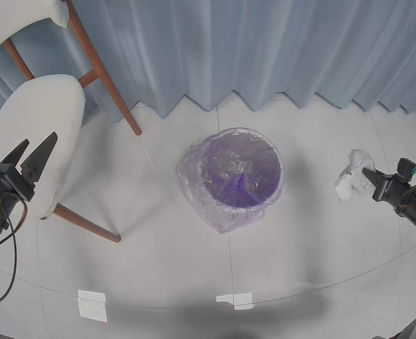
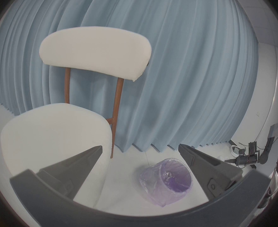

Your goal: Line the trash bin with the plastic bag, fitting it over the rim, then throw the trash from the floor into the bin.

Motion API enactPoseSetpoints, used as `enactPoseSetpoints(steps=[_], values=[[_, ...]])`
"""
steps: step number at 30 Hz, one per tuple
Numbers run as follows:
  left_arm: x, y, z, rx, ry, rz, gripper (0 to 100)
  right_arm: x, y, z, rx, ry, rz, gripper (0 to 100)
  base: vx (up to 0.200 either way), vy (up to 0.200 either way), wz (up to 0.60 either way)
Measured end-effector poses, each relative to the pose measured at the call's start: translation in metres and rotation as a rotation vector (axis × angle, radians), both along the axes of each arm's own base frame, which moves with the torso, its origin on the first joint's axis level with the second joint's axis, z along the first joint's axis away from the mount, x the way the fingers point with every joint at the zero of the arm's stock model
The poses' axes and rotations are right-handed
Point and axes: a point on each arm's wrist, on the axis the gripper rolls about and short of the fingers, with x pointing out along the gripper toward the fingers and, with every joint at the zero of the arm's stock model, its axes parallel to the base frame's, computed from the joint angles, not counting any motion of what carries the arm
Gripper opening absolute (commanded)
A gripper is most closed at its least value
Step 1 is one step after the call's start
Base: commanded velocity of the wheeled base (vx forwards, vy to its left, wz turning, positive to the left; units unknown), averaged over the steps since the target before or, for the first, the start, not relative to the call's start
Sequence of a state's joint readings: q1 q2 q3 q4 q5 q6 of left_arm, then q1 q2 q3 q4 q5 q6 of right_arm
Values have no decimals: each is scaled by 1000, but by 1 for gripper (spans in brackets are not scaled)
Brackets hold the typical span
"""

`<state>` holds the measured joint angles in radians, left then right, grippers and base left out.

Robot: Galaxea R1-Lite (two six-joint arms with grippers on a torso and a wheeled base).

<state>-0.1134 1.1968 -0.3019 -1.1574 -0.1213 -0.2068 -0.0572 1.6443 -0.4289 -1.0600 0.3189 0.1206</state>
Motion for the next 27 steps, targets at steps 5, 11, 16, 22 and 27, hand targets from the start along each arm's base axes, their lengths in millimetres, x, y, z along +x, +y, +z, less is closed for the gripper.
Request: enactPoseSetpoints(steps=[5, 11, 16, 22, 27], values=[[-21, 5, 0, 8, -30, 31, 100, -9, 39, 12, -29, -120, 163, 0, 0, 0, 0], [-47, 11, -9, 15, -18, 66, 100, 3, 77, 7, -107, -213, 307, 0, 0, 0, 0], [-66, 13, -18, 23, 27, 79, 100, 35, 100, 4, -130, -282, 351, 0, 0, 0, 0], [-90, 15, -32, 48, 108, 87, 100, 84, 125, 6, -130, -380, 361, 0, 0, 0, 0], [-113, 16, -43, 72, 134, 93, 100, 123, 144, -7, -128, -421, 348, 0, 0, 0, 0]])
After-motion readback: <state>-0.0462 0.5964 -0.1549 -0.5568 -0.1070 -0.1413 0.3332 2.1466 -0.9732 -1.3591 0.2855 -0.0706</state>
